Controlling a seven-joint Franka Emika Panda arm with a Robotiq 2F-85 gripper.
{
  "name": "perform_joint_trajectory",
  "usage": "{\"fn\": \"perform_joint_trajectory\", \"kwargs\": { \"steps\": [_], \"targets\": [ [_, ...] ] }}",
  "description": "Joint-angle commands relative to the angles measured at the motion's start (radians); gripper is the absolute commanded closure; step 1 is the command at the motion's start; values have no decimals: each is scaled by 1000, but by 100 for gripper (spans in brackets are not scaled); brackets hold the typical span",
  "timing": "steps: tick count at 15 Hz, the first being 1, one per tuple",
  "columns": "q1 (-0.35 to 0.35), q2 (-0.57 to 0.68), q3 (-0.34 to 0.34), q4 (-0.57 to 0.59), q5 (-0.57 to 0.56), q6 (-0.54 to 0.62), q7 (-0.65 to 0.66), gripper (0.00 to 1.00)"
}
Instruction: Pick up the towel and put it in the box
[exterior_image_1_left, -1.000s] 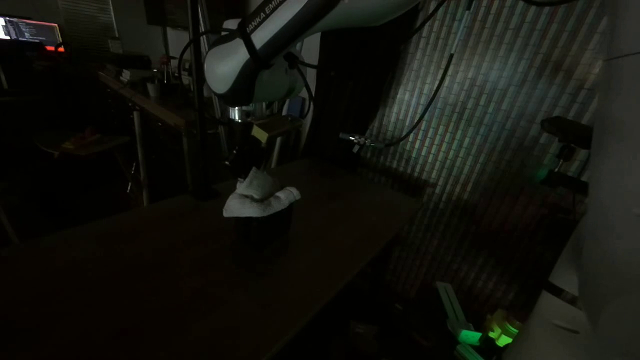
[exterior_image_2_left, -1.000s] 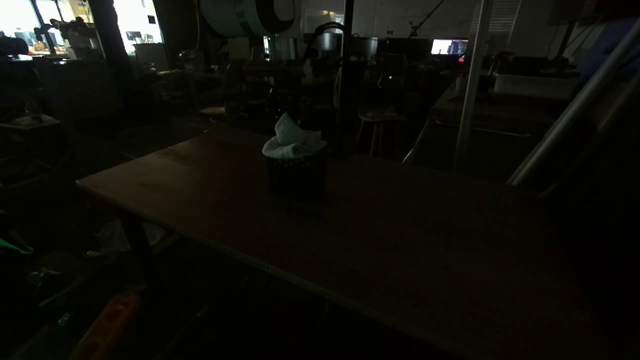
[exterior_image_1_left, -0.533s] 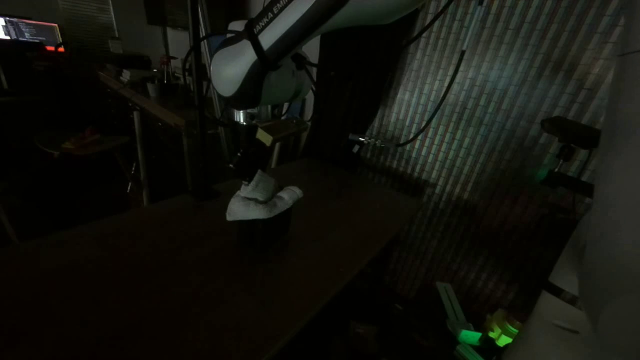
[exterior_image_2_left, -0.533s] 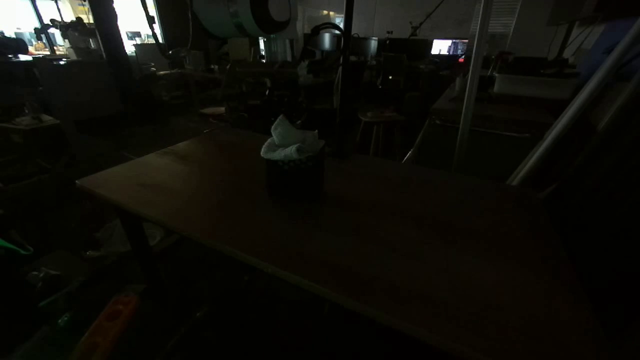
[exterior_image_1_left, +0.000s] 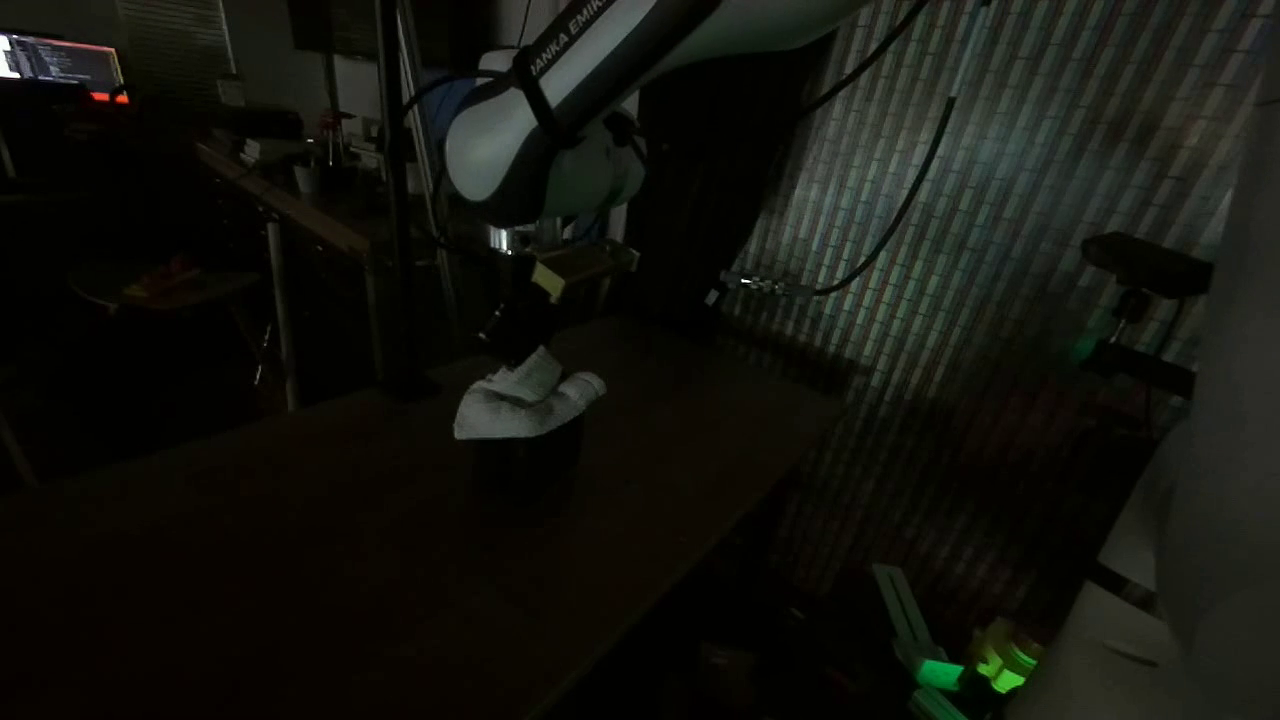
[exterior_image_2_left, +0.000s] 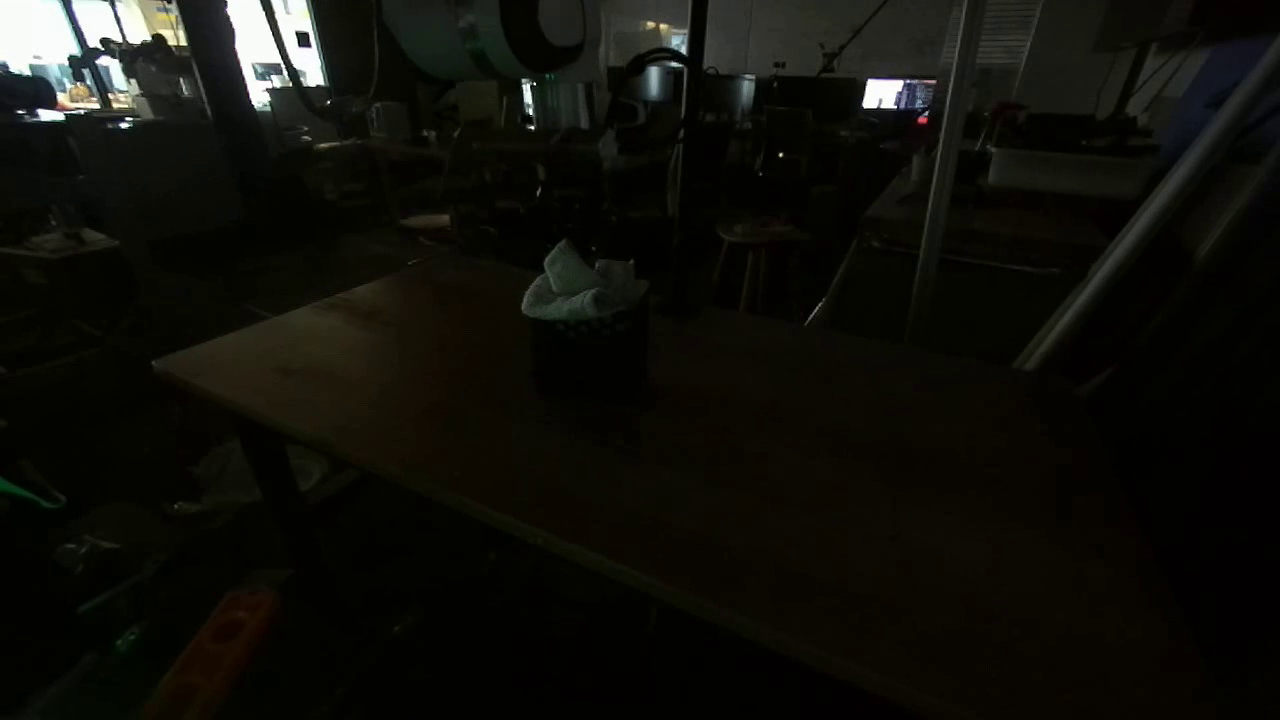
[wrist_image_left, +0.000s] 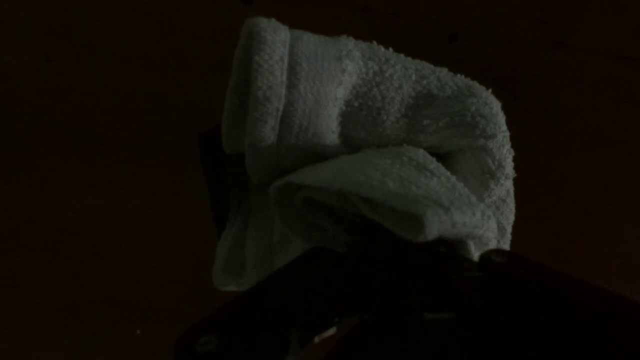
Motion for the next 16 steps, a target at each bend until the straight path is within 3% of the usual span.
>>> {"fn": "perform_joint_trajectory", "kwargs": {
  "steps": [1,16],
  "targets": [
    [-7,-25,-3,-52,18,42,-13,89],
    [-11,24,42,-107,142,83,-111,89]
  ]
}}
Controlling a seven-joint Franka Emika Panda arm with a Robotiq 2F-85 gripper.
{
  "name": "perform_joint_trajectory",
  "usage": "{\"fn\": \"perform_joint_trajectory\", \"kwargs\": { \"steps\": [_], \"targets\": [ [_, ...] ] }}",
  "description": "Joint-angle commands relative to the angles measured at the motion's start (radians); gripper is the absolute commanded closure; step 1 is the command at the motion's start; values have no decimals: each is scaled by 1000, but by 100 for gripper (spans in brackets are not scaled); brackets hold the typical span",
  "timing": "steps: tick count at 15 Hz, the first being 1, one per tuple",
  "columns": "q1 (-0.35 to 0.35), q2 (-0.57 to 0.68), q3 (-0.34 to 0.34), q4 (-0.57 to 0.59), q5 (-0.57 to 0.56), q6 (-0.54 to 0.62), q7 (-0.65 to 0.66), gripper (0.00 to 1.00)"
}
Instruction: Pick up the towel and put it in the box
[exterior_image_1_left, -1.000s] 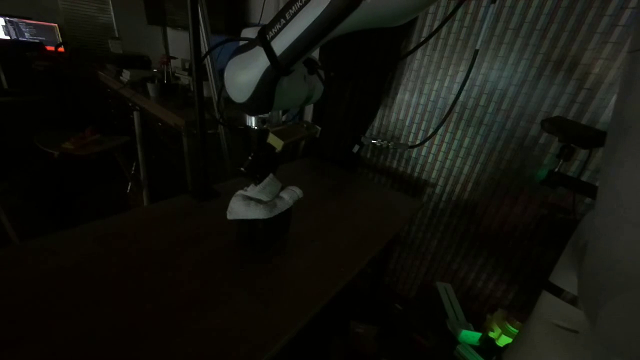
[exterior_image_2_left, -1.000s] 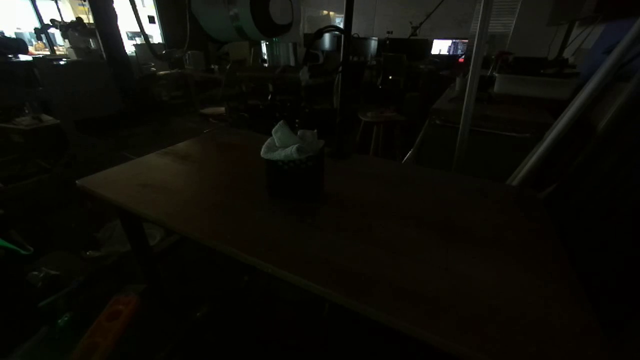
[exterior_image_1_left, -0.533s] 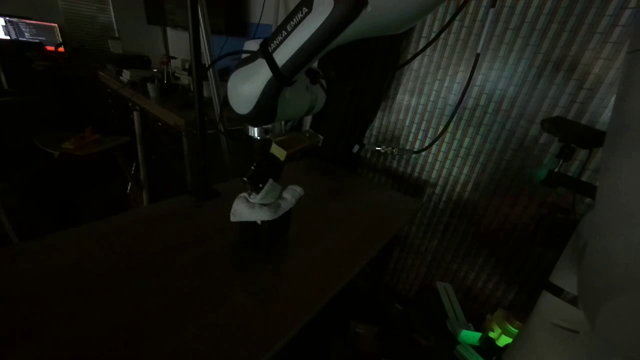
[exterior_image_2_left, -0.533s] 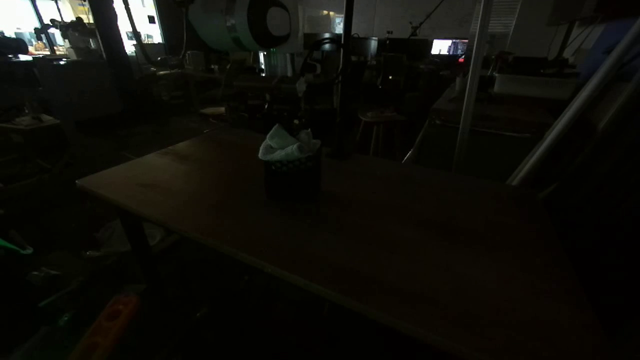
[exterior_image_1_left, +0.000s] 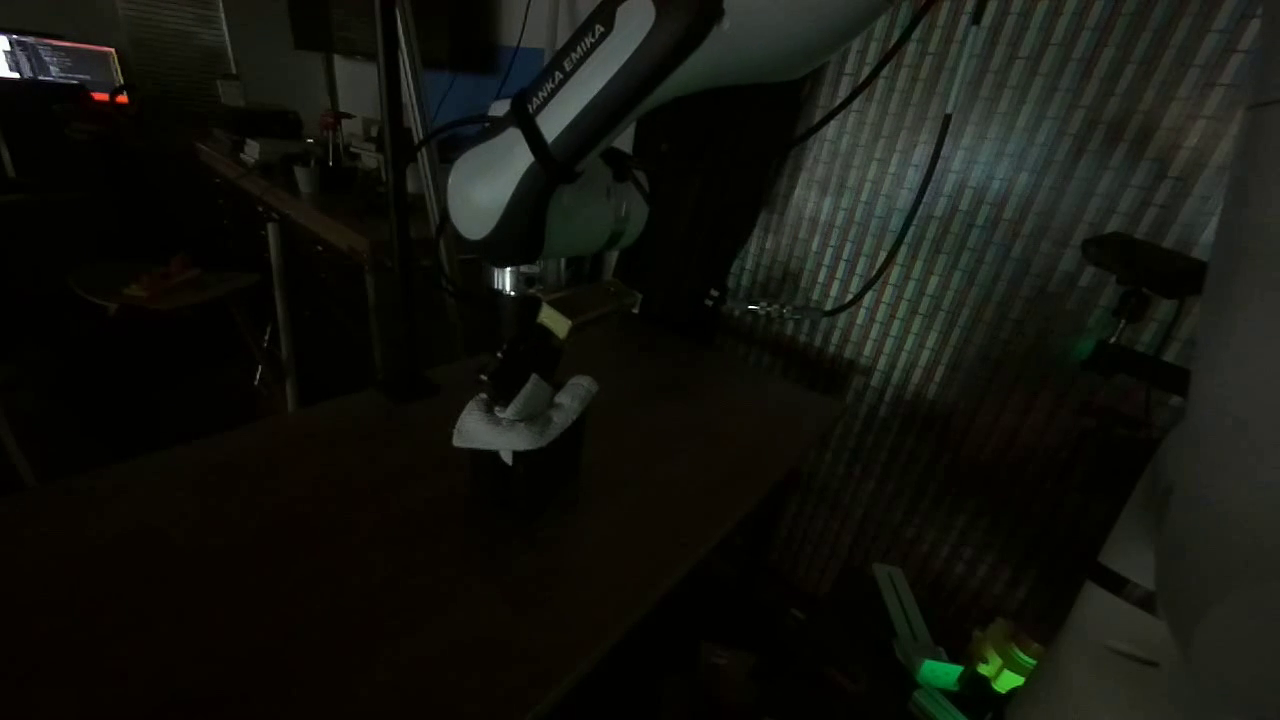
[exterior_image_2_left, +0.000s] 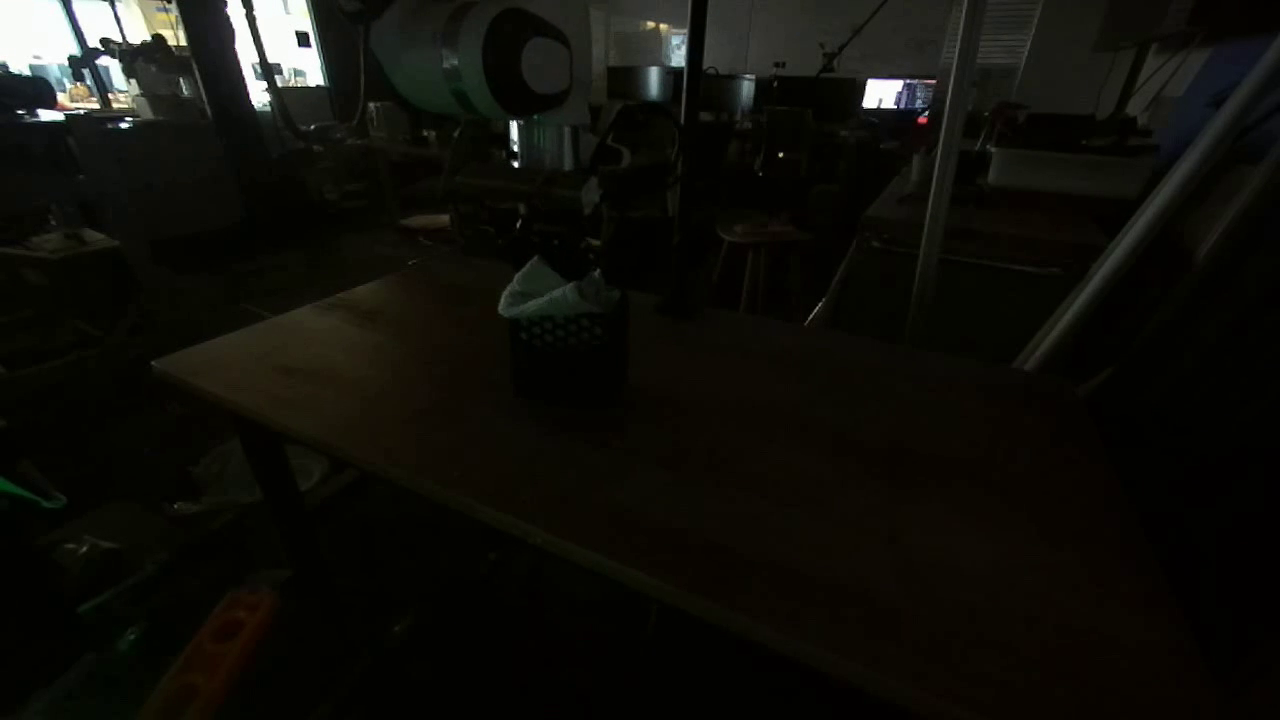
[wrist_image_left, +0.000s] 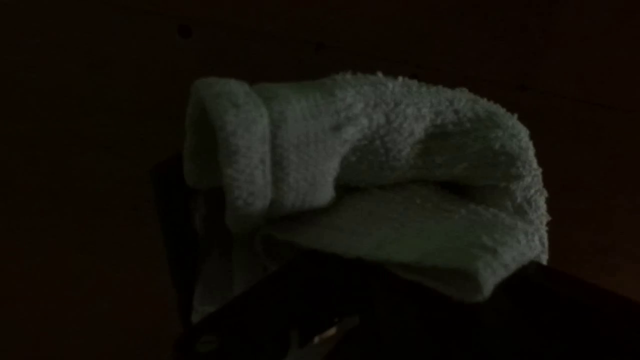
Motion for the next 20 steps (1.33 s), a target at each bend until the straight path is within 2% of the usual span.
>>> {"fn": "perform_joint_trajectory", "kwargs": {
  "steps": [1,10,20],
  "targets": [
    [-7,11,29,-34,72,41,-57,89],
    [-2,47,87,-44,185,40,-125,89],
    [23,-66,55,-58,84,-13,-36,89]
  ]
}}
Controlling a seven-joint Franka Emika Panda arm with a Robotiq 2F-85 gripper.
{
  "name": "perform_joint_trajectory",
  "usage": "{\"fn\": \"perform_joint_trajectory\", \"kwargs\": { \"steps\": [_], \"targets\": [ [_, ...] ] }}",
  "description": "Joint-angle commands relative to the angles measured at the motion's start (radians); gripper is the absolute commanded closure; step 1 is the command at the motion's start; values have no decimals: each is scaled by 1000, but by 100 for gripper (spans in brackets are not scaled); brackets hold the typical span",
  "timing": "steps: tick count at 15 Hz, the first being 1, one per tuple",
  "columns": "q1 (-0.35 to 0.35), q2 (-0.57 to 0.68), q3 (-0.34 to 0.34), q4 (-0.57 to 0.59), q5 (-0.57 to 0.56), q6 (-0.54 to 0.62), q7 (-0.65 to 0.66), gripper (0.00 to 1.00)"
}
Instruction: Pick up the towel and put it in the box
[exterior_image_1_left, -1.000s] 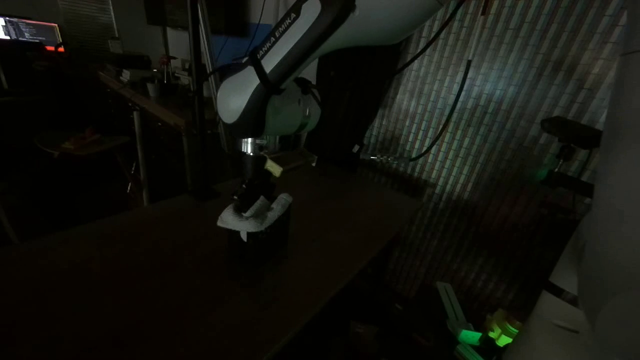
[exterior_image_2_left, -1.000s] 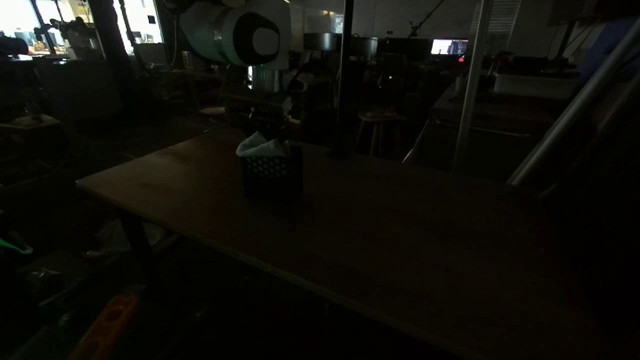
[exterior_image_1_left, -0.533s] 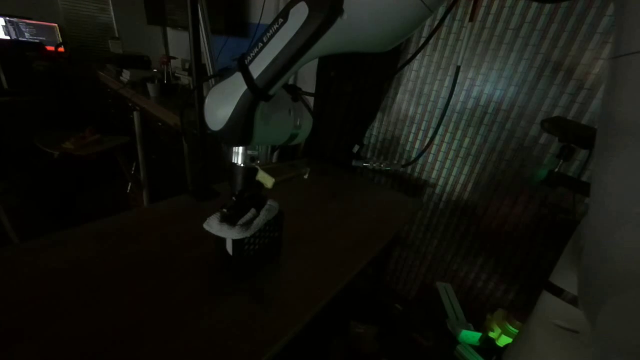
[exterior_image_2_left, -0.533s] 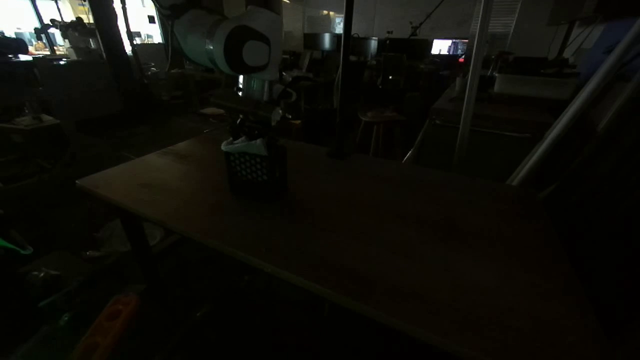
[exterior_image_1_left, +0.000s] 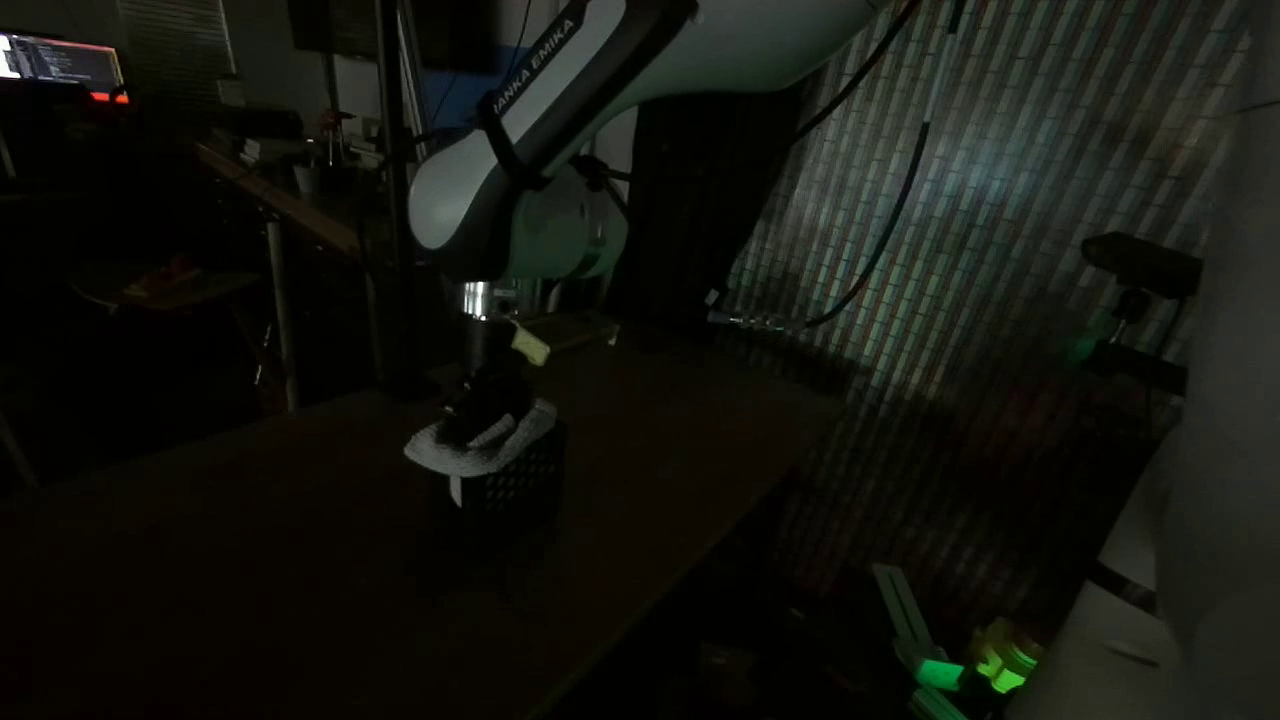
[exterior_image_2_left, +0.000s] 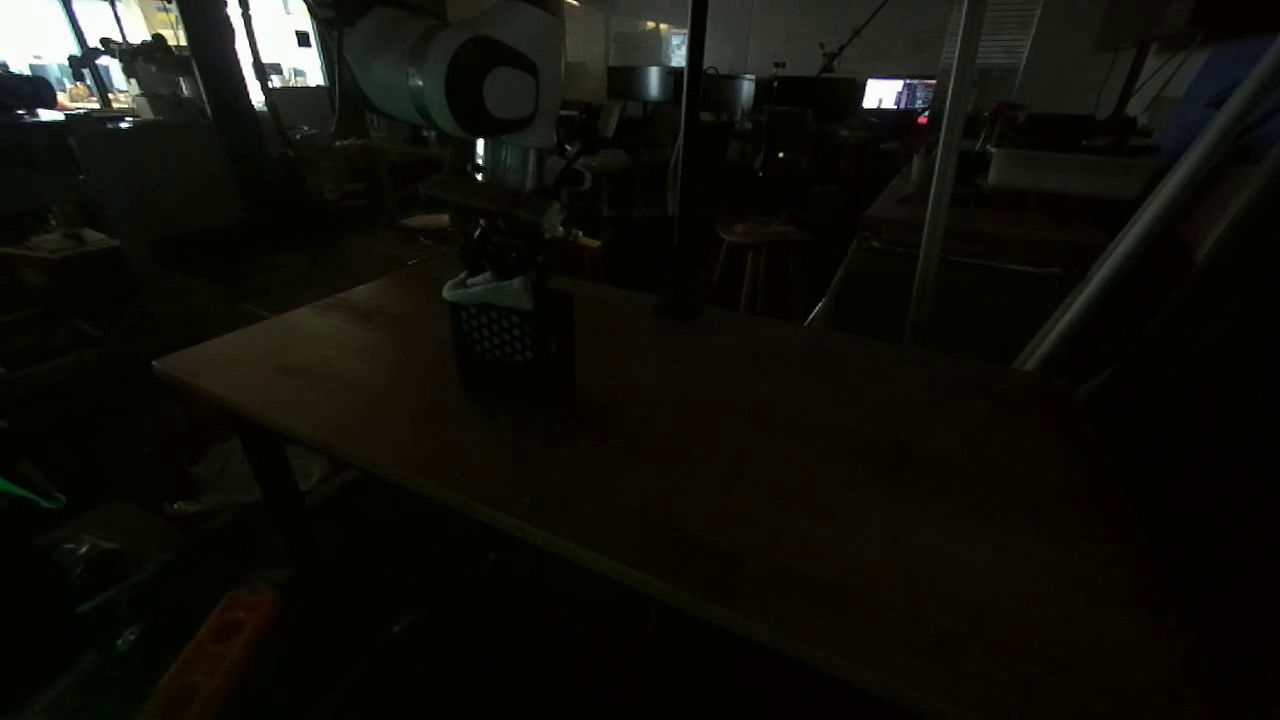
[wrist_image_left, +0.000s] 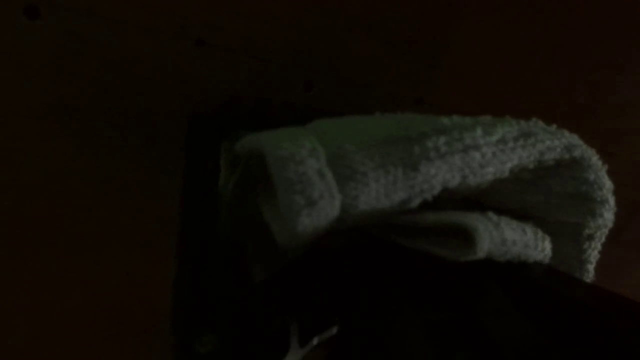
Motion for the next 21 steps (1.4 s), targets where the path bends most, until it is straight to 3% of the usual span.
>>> {"fn": "perform_joint_trajectory", "kwargs": {
  "steps": [1,9,21],
  "targets": [
    [22,-99,-23,-29,-62,-31,62,89],
    [45,-226,-31,-29,-183,-103,191,89],
    [74,-276,-24,-87,-205,-107,295,88]
  ]
}}
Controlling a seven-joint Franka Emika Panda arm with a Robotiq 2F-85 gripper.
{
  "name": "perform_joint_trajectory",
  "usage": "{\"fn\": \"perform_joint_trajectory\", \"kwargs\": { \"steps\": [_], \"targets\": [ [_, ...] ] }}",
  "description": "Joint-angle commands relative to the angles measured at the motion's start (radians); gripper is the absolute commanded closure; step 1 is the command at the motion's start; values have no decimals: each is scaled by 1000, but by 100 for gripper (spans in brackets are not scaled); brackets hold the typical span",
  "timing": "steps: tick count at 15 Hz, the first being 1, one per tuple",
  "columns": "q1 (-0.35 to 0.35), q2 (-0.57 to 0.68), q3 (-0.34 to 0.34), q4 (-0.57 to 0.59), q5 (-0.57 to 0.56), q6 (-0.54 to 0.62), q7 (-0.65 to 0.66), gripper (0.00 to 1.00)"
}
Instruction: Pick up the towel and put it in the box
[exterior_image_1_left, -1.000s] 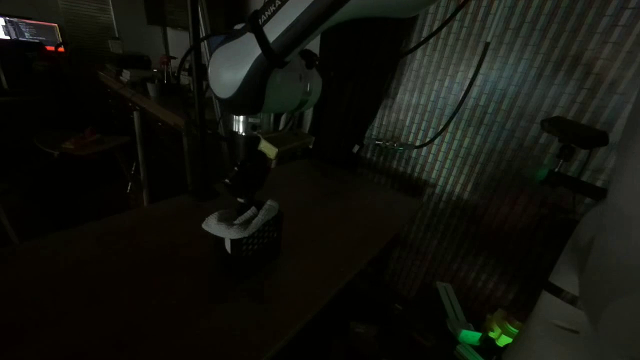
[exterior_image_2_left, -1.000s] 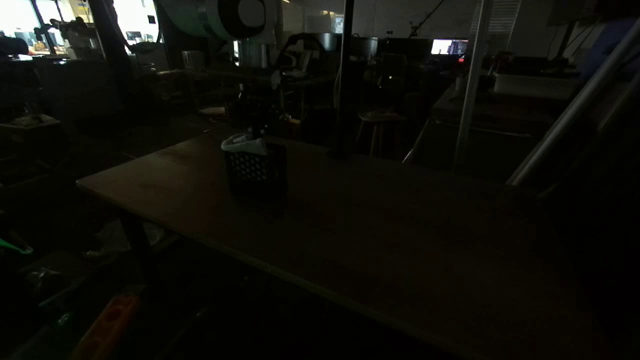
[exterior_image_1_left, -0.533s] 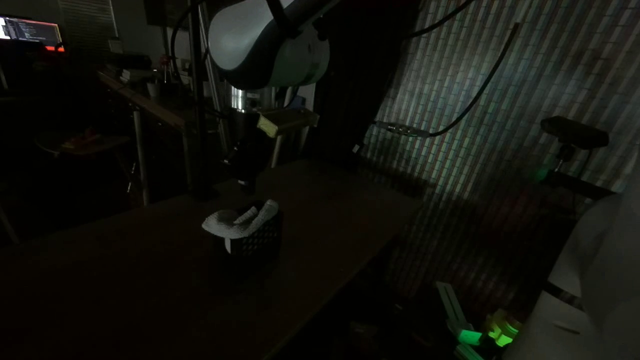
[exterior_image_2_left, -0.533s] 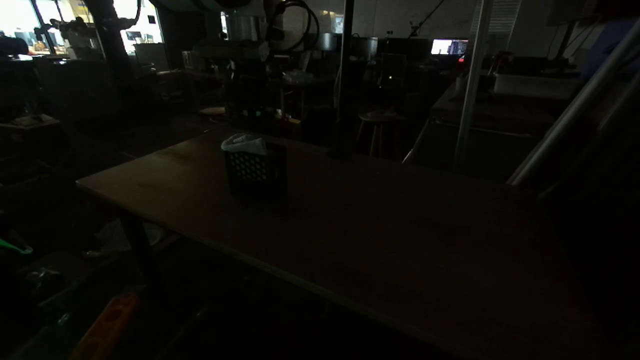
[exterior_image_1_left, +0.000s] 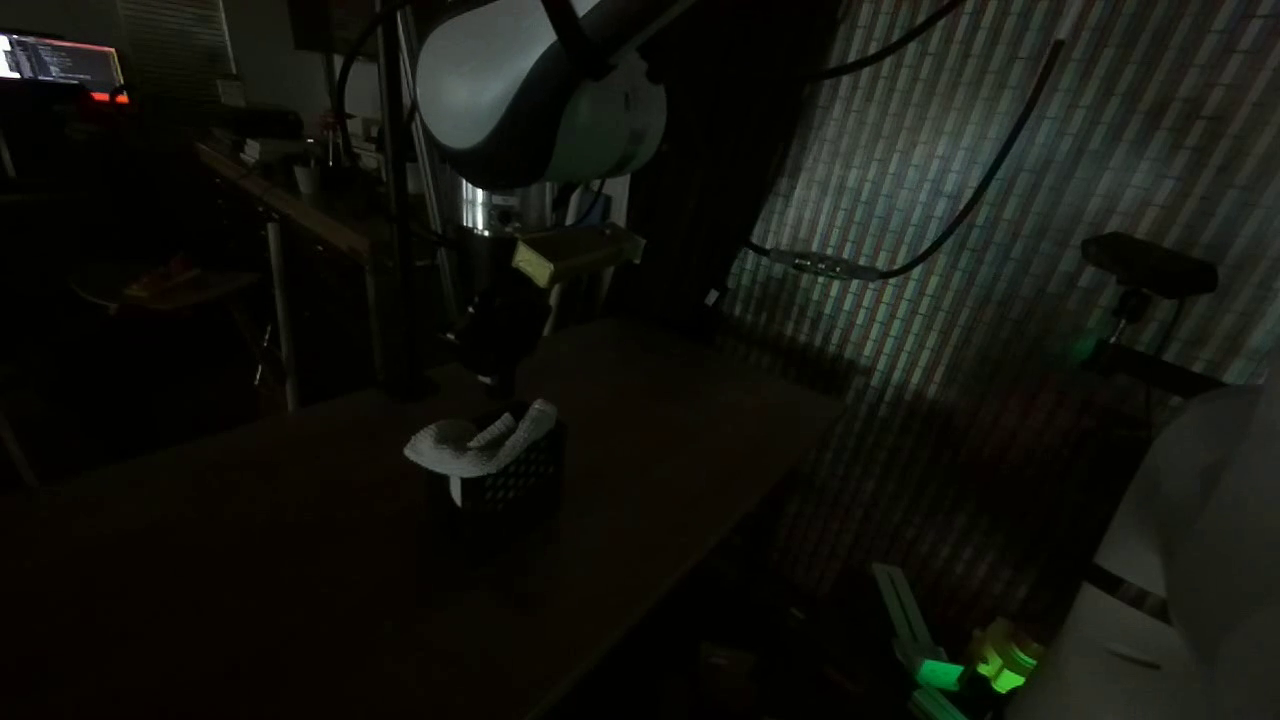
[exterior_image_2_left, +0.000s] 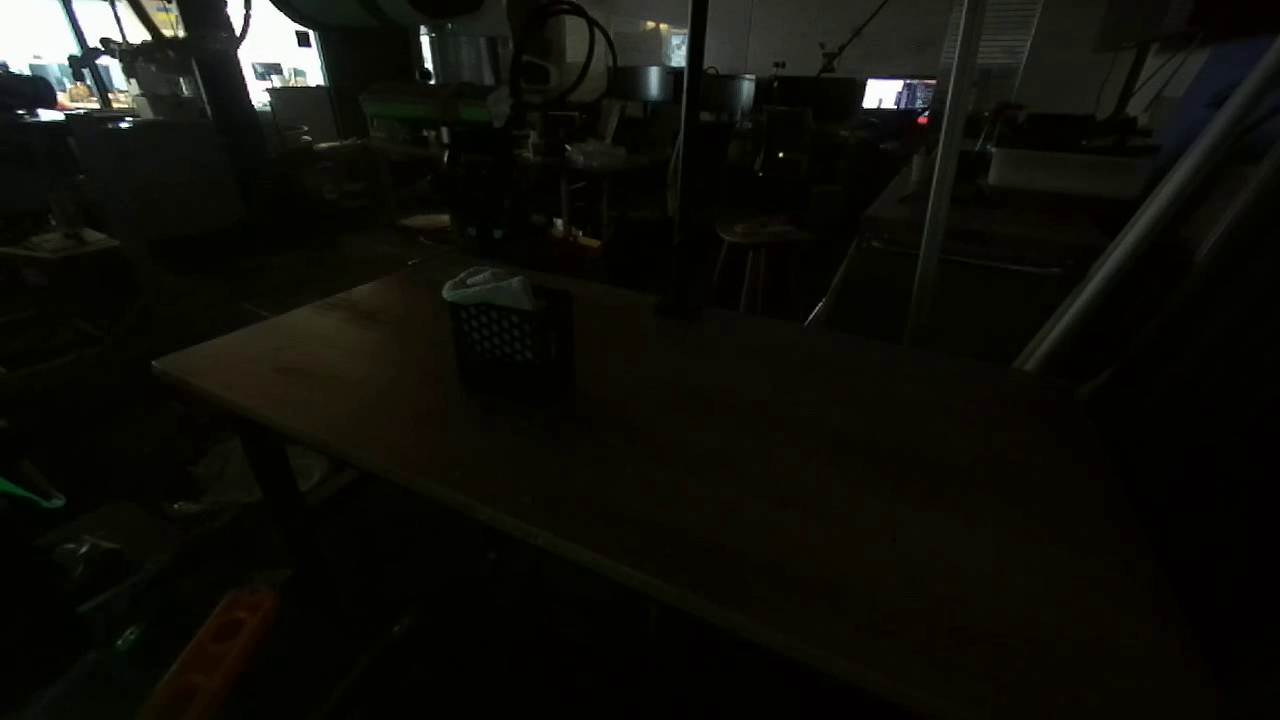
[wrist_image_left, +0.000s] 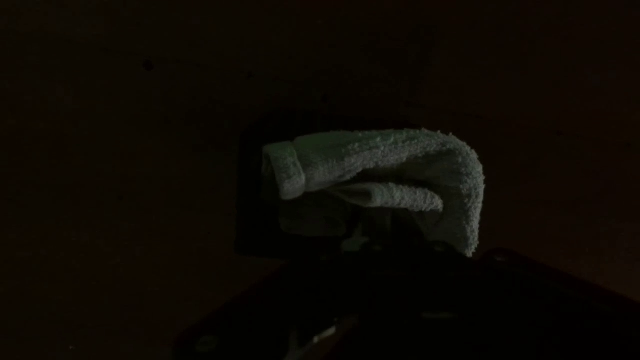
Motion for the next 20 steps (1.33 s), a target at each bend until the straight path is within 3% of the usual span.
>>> {"fn": "perform_joint_trajectory", "kwargs": {
  "steps": [1,12,20],
  "targets": [
    [13,-30,-8,-14,-43,-2,58,89],
    [6,48,-19,34,-62,29,52,89],
    [4,200,-10,76,-8,108,0,90]
  ]
}}
